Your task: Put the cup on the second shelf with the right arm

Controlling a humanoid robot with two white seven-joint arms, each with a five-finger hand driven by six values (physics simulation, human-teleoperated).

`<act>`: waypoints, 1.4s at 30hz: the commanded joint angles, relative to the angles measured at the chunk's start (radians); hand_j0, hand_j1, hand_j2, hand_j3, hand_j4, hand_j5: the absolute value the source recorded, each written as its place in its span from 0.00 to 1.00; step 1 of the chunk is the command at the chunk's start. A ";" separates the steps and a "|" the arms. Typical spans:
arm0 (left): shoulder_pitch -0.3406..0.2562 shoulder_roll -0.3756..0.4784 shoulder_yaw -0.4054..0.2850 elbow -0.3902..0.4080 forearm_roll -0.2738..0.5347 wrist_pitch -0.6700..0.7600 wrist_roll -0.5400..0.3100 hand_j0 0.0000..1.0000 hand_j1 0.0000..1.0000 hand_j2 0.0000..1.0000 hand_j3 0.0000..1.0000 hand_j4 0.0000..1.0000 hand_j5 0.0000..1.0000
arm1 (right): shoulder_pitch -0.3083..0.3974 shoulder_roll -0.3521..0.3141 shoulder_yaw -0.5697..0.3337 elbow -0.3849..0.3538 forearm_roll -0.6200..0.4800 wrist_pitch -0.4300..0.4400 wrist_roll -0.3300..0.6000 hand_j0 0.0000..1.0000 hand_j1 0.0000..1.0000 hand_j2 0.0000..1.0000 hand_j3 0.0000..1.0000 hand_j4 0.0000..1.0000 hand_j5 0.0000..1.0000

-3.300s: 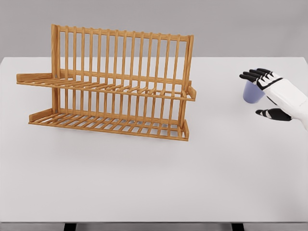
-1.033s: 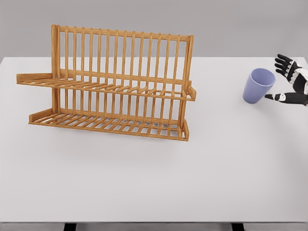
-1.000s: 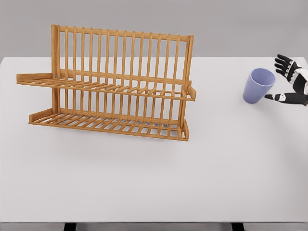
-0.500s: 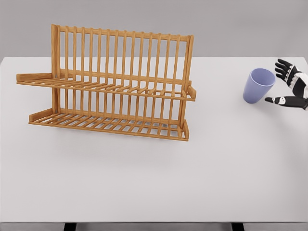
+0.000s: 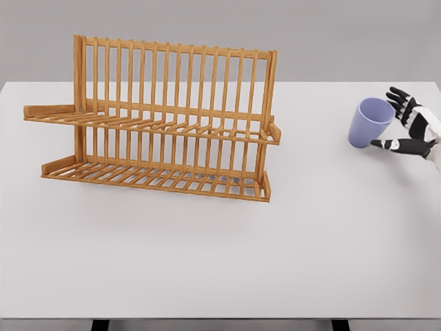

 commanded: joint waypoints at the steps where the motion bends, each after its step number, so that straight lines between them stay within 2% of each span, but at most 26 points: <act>1: 0.000 0.000 0.000 0.000 0.000 0.001 -0.001 1.00 1.00 1.00 1.00 1.00 1.00 | 0.000 0.006 -0.001 0.002 -0.006 0.003 0.000 1.00 1.00 1.00 1.00 1.00 1.00; 42: 0.000 0.000 0.000 0.000 0.000 0.001 -0.001 1.00 1.00 1.00 1.00 1.00 1.00 | -0.011 0.048 0.001 -0.001 0.006 0.001 0.000 1.00 1.00 1.00 1.00 1.00 1.00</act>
